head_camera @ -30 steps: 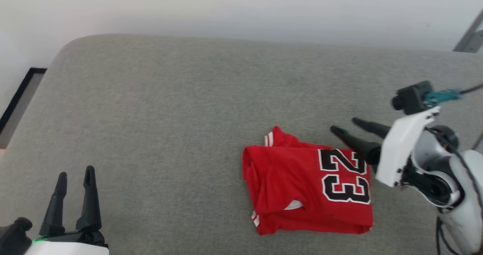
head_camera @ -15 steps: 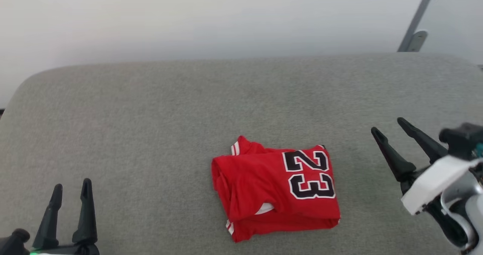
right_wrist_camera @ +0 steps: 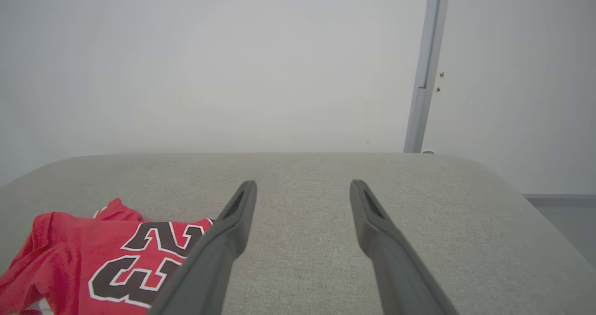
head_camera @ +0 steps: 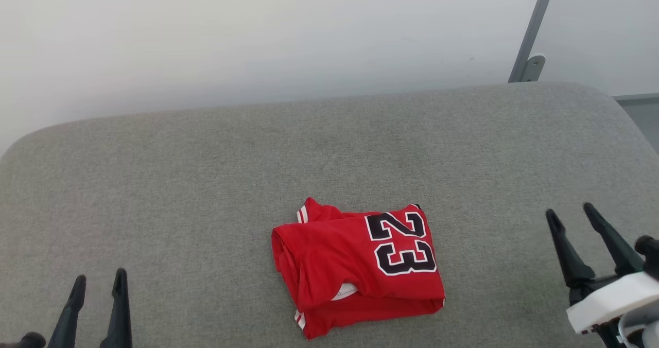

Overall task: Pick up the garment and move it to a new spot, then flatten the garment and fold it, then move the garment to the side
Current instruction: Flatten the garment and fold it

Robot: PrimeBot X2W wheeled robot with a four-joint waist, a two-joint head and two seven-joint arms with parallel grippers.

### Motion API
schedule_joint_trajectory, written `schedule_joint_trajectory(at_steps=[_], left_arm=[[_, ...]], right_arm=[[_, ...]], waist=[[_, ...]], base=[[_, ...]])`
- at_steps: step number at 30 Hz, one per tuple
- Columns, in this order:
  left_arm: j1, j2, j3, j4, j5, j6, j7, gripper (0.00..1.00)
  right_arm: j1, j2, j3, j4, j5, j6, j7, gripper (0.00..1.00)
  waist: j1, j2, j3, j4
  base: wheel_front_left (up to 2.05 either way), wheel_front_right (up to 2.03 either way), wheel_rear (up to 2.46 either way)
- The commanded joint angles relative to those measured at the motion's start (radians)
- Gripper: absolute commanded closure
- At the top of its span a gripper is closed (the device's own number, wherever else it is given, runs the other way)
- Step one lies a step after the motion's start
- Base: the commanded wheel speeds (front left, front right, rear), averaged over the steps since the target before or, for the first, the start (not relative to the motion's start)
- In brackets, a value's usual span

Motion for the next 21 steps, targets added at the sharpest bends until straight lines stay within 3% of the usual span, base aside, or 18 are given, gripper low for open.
schedule_joint_trajectory(at_steps=[1,11,21], left_arm=[[0.018,0.005,0.008,0.005,-0.001,-0.003,-0.005,0.0],[0.049,0.005,0.037,0.007,-0.004,-0.003,-0.005,0.0],[0.045,0.005,0.034,0.008,-0.021,-0.003,-0.005,0.0]], right_arm=[[0.016,0.012,-0.017,0.008,-0.002,0.0,-0.012,0.0],[0.12,0.086,-0.192,-0.047,-0.052,0.0,-0.02,0.0],[0.192,0.127,-0.235,-0.097,-0.081,0.0,-0.02,0.0]], waist=[[0.0,-0.0001,-0.003,0.001],[0.0,-0.0001,-0.009,0.025],[0.0,-0.0001,-0.004,0.046]], base=[[0.0,0.0,0.0],[0.0,0.0,0.0],[0.0,0.0,0.0]])
